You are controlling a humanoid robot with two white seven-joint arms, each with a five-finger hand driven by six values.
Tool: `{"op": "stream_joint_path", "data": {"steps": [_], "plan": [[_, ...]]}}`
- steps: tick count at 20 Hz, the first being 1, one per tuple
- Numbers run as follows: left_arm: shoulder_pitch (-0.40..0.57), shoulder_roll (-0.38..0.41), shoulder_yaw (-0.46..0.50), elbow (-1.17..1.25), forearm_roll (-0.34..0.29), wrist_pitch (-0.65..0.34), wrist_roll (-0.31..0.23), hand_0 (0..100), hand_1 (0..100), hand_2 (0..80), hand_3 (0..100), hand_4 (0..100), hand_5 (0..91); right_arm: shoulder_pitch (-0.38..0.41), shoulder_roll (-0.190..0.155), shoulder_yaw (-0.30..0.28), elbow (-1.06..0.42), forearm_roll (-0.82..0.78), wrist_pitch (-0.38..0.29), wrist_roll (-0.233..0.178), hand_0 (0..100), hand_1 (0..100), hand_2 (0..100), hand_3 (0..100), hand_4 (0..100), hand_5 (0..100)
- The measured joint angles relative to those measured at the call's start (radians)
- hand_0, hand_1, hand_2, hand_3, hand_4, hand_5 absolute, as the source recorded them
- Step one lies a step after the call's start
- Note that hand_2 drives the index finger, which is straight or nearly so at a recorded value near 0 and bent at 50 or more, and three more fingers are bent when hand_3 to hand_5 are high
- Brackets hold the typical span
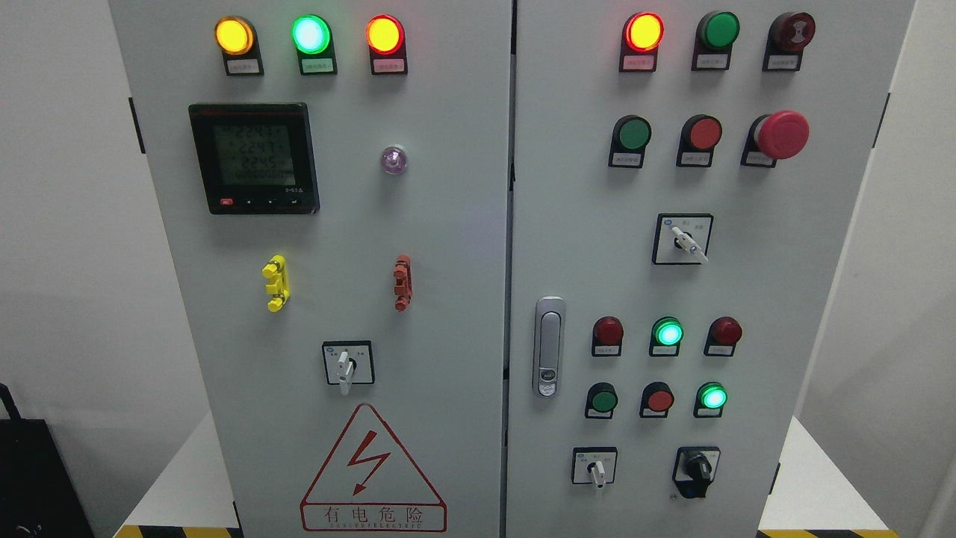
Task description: Turn on light switch 1
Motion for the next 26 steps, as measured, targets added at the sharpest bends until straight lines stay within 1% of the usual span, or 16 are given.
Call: {"op": "stream_joint_path", "data": {"steps": [1,5,7,9,12,13,15,18,23,26], "plan": [[-0.006,0.000,0.000,-0.019,0.001,-0.009,0.000,33,22,37.4,64,73,46.1,0.000,0.000,0.000,0.000,0.000,0.000,0.000,0,0,0,0,0,0],[-0.031,-0.001,-0.006,-0.100,0.002,-0.017,-0.003,31,24,38.4,66,75,50.4,0.000,0.000,0.000,0.000,0.000,0.000,0.000,0,0,0,0,0,0],[-0.045,-0.010,-0.012,-0.139,0.003,-0.018,-0.005,28,29,42.4,68,77,53.4,0.000,0.000,0.000,0.000,0.000,0.000,0.000,0,0,0,0,0,0],[-0.059,-0.019,-0.020,-0.172,0.002,-0.020,0.005,26,33,43.5,69,78,54.6,0.000,0.000,0.000,0.000,0.000,0.000,0.000,0,0,0,0,0,0],[-0.081,-0.031,-0.037,-0.215,0.001,-0.018,0.048,21,40,43.4,69,79,60.5,0.000,0.000,0.000,0.000,0.000,0.000,0.000,0,0,0,0,0,0],[-0.088,-0.034,-0.046,-0.227,0.001,-0.012,0.062,19,43,43.1,69,79,61.0,0.000,0.000,0.000,0.000,0.000,0.000,0.000,0,0,0,0,0,0],[-0.101,-0.040,-0.062,-0.249,0.000,0.005,0.095,17,46,43.0,69,79,62.5,0.000,0.000,0.000,0.000,0.000,0.000,0.000,0,0,0,0,0,0],[-0.124,-0.050,-0.086,-0.277,-0.002,0.064,0.144,15,48,43.8,71,81,64.1,0.000,0.000,0.000,0.000,0.000,0.000,0.000,0,0,0,0,0,0],[-0.175,-0.064,-0.134,-0.314,-0.005,0.165,0.250,13,54,45.8,73,82,66.8,0.000,0.000,0.000,0.000,0.000,0.000,0.000,0,0,0,0,0,0],[-0.210,-0.072,-0.162,-0.330,-0.008,0.203,0.291,13,59,46.9,75,83,67.6,0.000,0.000,0.000,0.000,0.000,0.000,0.000,0,0,0,0,0,0]]}}
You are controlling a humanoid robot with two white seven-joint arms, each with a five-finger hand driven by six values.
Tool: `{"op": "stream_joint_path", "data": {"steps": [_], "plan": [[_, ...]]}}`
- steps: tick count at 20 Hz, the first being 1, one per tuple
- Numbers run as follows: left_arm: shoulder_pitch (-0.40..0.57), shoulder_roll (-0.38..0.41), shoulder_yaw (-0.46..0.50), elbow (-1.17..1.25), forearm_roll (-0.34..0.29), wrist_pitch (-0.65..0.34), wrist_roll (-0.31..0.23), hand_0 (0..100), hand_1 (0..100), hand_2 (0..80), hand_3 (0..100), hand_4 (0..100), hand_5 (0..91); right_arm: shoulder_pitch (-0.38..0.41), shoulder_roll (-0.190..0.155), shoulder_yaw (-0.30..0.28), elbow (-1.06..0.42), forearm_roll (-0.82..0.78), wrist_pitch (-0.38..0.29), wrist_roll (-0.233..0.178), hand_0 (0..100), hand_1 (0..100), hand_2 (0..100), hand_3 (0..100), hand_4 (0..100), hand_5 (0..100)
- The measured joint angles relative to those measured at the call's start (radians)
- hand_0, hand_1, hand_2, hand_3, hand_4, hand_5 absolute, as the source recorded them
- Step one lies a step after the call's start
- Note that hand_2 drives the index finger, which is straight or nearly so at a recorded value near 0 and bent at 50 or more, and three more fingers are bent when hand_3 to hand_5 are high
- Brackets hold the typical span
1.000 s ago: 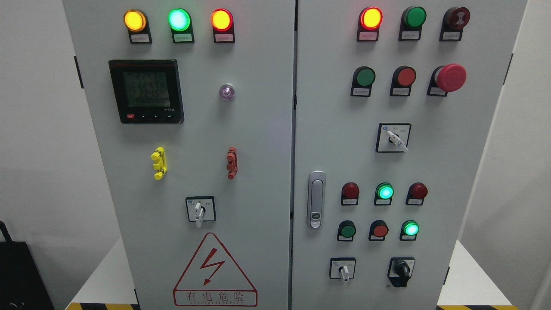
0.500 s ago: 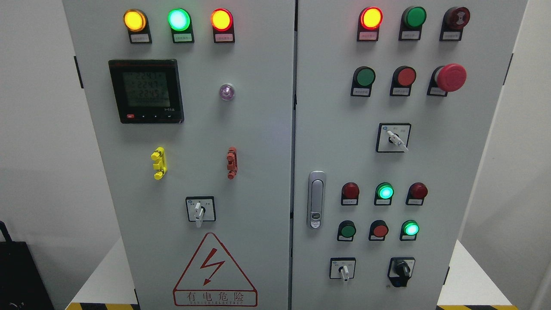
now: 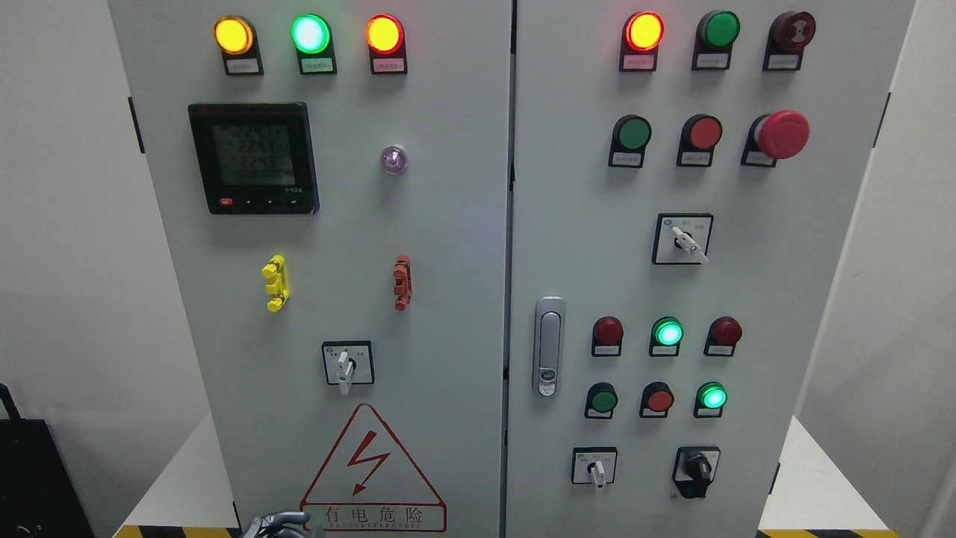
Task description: Turn on light switch 1
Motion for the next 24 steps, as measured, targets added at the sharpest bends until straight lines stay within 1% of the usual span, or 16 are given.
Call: {"op": "stream_joint_path", "data": {"steps": [2,8,16,20,24], "plan": [[-0.016,-0.004,-0.019,-0.009,-0.002,0.022,0.022,12,62,48.8,76,83,68.0,0.000,0.000,0.000,0.000,0.000,0.000,0.000,0,0,0,0,0,0],[-0.042,-0.014,-0.062,-0.026,-0.004,0.072,0.072,12,63,51.9,80,85,69.9,0.000,0.000,0.000,0.000,0.000,0.000,0.000,0,0,0,0,0,0],[-0.108,-0.025,-0.096,-0.039,-0.006,0.191,0.133,12,66,54.4,83,86,72.9,0.000,0.000,0.000,0.000,0.000,0.000,0.000,0,0,0,0,0,0],[-0.148,-0.030,-0.105,-0.042,-0.011,0.241,0.149,11,66,55.5,84,86,73.4,0.000,0.000,0.000,0.000,0.000,0.000,0.000,0,0,0,0,0,0],[-0.176,-0.034,-0.112,-0.044,-0.025,0.272,0.170,11,66,55.6,84,86,73.5,0.000,0.000,0.000,0.000,0.000,0.000,0.000,0,0,0,0,0,0]]}}
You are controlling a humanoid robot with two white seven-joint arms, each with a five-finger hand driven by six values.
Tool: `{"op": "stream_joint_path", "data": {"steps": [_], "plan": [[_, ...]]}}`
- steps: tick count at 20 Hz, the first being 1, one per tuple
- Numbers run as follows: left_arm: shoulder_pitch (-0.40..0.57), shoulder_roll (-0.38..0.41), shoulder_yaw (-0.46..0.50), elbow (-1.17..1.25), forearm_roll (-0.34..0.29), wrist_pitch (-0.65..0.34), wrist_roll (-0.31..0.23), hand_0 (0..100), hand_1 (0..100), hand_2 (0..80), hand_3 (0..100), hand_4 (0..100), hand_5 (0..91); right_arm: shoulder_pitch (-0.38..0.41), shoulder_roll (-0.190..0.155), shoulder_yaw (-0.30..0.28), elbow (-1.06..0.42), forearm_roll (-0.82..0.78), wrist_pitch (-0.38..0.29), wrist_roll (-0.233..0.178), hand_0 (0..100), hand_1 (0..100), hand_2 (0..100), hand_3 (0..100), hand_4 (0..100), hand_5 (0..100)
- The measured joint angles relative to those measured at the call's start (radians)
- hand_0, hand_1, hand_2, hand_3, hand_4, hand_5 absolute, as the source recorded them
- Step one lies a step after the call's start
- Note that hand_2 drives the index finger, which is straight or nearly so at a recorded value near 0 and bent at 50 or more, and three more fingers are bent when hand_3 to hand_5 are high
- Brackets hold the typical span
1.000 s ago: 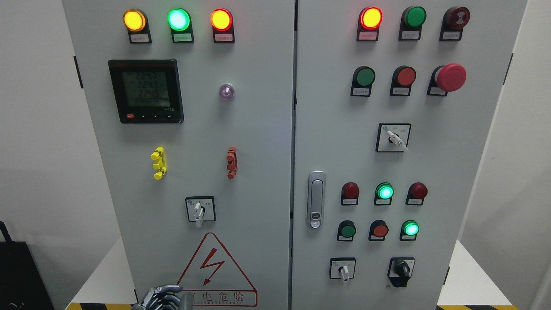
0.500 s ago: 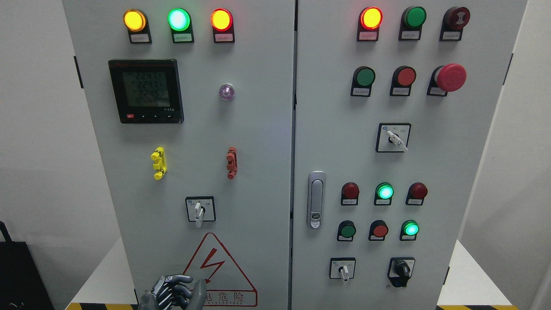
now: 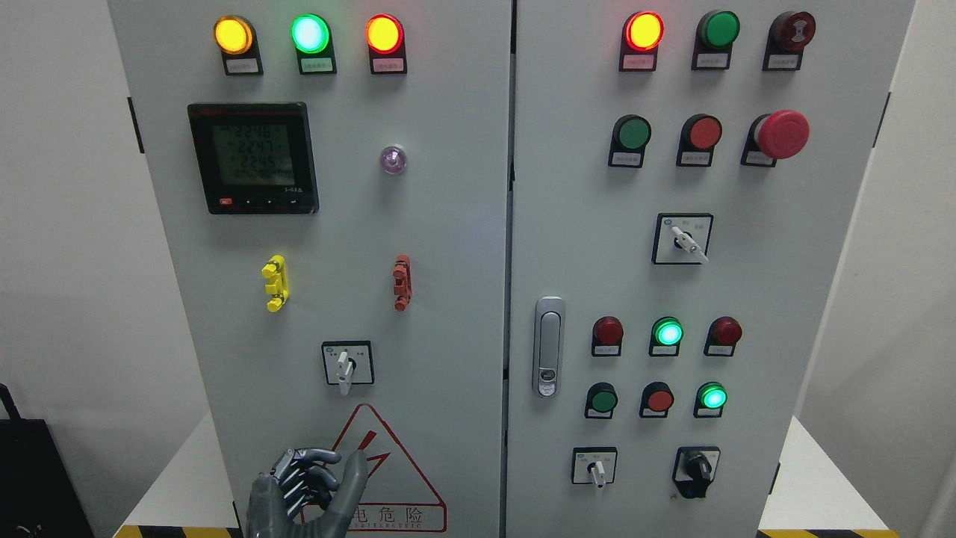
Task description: Turn on light switch 1
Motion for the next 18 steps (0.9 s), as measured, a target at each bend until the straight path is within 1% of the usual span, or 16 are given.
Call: {"op": "stream_joint_path", "data": {"steps": [3,10,18], "plan": [[-0.013,-0.003,-0.003,-0.001,-0.008,0.010,0.022,11,67,55.6,84,86,73.5,0.000,0.000,0.000,0.000,0.000,0.000,0.000,0,0,0,0,0,0],[-0.044,-0.008,-0.009,-0.002,-0.015,0.049,0.051,11,67,55.6,84,86,73.3,0.000,0.000,0.000,0.000,0.000,0.000,0.000,0,0,0,0,0,0],[-0.080,-0.014,-0.012,0.000,-0.017,0.082,0.067,10,70,55.7,84,86,73.2,0.000,0.000,0.000,0.000,0.000,0.000,0.000,0,0,0,0,0,0]]}}
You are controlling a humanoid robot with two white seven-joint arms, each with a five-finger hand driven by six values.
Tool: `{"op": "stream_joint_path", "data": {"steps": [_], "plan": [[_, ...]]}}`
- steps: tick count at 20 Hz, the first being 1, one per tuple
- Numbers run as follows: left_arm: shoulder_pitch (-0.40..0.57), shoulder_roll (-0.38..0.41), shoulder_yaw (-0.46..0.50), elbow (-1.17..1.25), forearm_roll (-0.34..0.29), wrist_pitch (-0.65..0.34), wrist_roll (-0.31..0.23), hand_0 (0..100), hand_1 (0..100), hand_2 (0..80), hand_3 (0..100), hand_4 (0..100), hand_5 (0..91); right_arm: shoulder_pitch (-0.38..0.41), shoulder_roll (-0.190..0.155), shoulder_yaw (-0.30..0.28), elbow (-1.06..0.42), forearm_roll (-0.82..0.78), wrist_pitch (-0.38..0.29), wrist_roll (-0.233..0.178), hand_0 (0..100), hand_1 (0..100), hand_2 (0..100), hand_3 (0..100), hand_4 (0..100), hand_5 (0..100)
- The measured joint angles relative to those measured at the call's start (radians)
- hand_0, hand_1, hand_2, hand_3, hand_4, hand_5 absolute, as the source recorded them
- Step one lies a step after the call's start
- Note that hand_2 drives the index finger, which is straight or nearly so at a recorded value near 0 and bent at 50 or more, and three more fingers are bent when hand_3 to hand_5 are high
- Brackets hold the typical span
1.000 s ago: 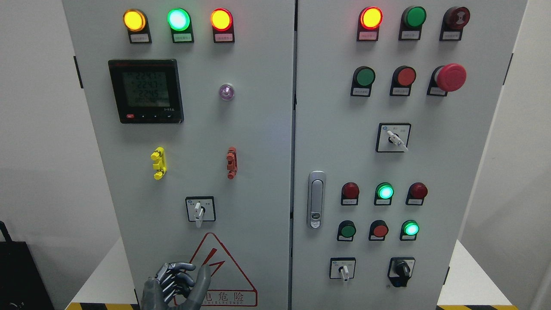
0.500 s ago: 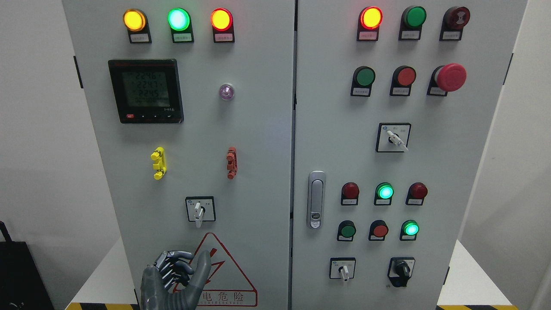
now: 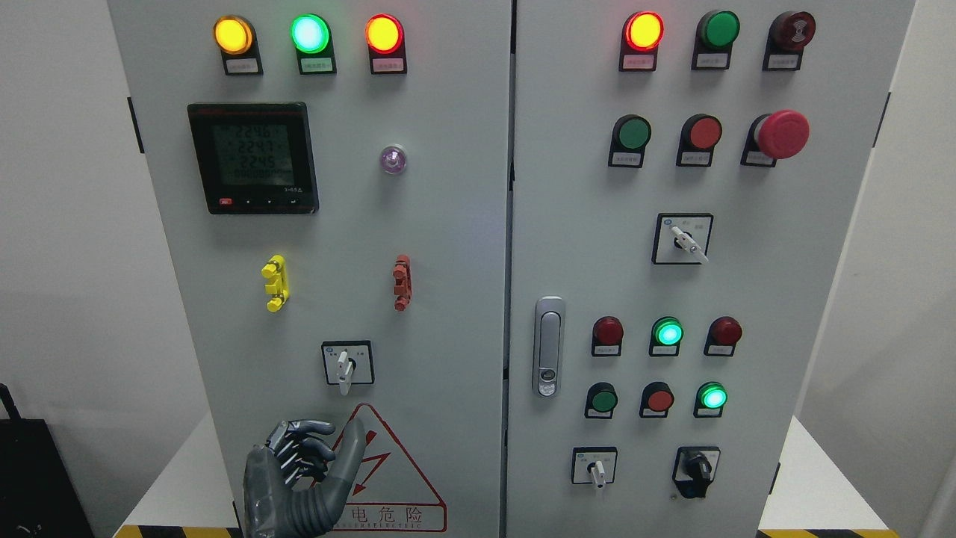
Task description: Turn on light switch 1
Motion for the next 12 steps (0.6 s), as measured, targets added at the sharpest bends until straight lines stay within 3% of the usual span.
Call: {"op": "stream_joint_path", "data": {"steps": [12], "plan": [[-0.048,-0.007,-0.003,0.001,-0.006,0.046,0.029,10,72,55.4,84,86,73.3,0.000,0.000,0.000,0.000,0.000,0.000,0.000,0,0,0,0,0,0]]}}
